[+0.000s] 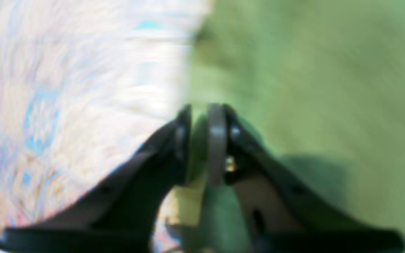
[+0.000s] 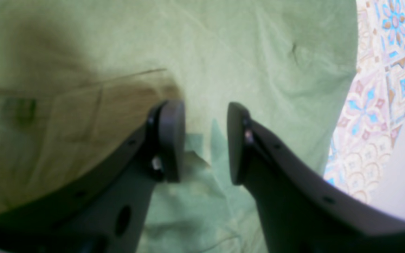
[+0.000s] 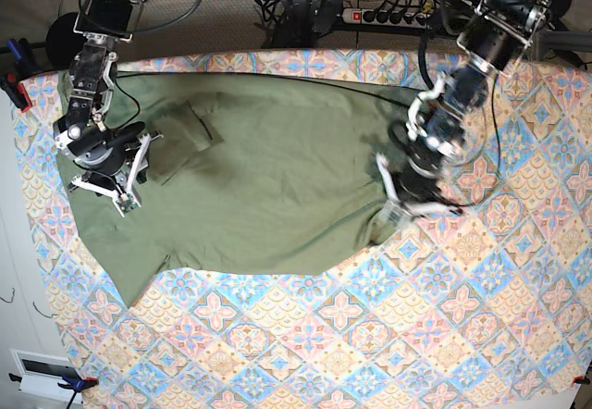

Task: Layout the t-shirt on the table in an organized manner, then fold the t-shirt properly
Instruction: 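Lower both grippers onto the t-shirt body and grasp fabric, then pull the grasped fabric with both grippers toward the collar edge to smooth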

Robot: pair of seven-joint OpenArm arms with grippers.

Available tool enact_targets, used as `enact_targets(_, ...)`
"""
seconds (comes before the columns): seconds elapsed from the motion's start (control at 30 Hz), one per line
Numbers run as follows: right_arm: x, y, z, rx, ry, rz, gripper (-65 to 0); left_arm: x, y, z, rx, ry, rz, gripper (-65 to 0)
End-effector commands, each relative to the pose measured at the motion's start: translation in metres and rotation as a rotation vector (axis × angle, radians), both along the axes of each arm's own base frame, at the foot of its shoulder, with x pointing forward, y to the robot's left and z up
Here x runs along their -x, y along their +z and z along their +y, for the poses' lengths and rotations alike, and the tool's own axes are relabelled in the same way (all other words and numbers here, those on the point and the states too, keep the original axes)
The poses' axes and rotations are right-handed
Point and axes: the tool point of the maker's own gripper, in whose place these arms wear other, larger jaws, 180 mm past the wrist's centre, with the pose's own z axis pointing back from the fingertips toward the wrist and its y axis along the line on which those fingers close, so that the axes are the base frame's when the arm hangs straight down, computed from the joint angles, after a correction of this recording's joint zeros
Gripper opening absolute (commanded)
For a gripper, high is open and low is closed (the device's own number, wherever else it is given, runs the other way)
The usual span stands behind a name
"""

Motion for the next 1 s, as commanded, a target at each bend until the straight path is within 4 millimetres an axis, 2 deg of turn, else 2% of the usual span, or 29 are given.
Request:
enact_targets(0.0,-0.010,0.013,0.006,-0.008,0.021,-0.050,-45.4,-0.019,0.024,0.004,0.054,0.022,-0.057,-50.7)
enact_targets(0.13,-0.009,0.011,0.011,-0.008,0.038,-0.044,-45.4,-0.044,0.037,0.017,0.223,0.119,-0.037,-41.5)
enact_targets(0.3,-0.010,0.012,0.011,-0.008,0.038,-0.047,-45.4,-0.076,0.037,0.023,0.363,0.225,-0.005,-38.7)
enact_targets(0.43,-0.011,0.017,0.012,-0.004,0.043,-0.059,-45.4,-0.096,0.036,0.007,0.424,0.248,0.015,-38.7)
enact_targets(0.53,-0.013,0.023,0.013,0.000,0.047,-0.078,-45.4,-0.110,0.028,-0.006,0.449,0.273,0.049,-38.7)
enact_targets(0.63,-0.013,0.023,0.013,0.000,0.046,-0.078,-45.4,-0.112,0.012,-0.014,0.461,0.297,0.097,-38.7)
enact_targets(0.73,-0.013,0.023,0.012,0.000,0.044,-0.079,-45.4,-0.111,0.008,-0.019,0.461,0.295,0.110,-38.7)
enact_targets(0.83,-0.014,0.024,0.012,0.000,0.044,-0.080,-45.4,-0.104,-0.001,-0.031,0.380,0.237,0.124,-38.7)
enact_targets(0.97,-0.014,0.024,0.013,-0.001,0.045,-0.081,-45.4,-0.096,-0.014,-0.031,0.330,0.221,0.144,-38.7)
